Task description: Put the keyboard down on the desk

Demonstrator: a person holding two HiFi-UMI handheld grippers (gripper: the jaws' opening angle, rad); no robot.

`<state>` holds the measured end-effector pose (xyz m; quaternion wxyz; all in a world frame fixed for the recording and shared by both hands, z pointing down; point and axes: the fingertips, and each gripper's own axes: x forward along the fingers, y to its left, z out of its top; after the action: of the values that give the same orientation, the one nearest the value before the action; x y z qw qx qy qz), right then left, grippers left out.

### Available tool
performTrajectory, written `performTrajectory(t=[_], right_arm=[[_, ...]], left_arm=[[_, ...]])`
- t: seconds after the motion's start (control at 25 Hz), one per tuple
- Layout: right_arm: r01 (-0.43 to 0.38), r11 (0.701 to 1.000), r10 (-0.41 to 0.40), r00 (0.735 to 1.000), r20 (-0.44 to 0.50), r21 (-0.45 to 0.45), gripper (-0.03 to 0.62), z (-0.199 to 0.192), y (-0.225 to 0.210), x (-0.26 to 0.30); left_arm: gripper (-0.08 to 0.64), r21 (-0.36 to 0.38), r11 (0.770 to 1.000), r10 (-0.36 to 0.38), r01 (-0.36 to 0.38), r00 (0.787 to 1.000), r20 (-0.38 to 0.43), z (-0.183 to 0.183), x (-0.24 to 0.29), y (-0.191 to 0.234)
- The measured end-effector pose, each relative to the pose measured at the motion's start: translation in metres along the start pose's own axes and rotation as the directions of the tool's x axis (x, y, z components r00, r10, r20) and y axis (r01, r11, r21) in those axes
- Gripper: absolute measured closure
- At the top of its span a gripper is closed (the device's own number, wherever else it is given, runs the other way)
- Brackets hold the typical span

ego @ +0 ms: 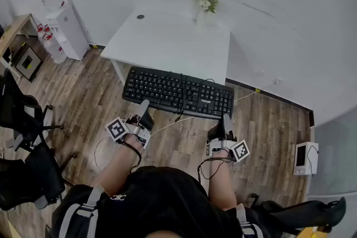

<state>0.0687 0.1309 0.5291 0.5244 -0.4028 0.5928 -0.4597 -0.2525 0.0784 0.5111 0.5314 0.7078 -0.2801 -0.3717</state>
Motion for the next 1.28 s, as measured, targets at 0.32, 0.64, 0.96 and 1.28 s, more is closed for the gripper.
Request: performTrajectory(t=[0.32,0.64,0.96,1.28], right_arm=[[0.014,1.000,-0.014,1.000,0.013,0.002,0.520,0.002,-0.001,-0.003],[0.004,1.000,-0.003,1.000,0.015,-0.031,0.518,-0.012,0.007,-0.023],[-0.013,1.000,0.013,1.000,0.005,-0.024,0.518,0.002,0.006,-0.023],[-0.007,0.999,0.006,1.000,-0.012,-0.040,0.518,0.027,0.003,-0.026]], left_arm=[[0.492,0.003,1.000,0.009,-0.009,1.000,-0.015,-0.001,0.003,0.000],[0.492,-0.009,1.000,-0.008,0.008,1.000,-0.028,-0.005,-0.019,-0.003],[0.492,-0.009,1.000,-0.017,0.017,1.000,-0.021,-0.019,-0.012,-0.003],[0.492,-0.008,1.000,-0.019,0.019,1.000,-0.012,-0.041,-0.001,0.003]])
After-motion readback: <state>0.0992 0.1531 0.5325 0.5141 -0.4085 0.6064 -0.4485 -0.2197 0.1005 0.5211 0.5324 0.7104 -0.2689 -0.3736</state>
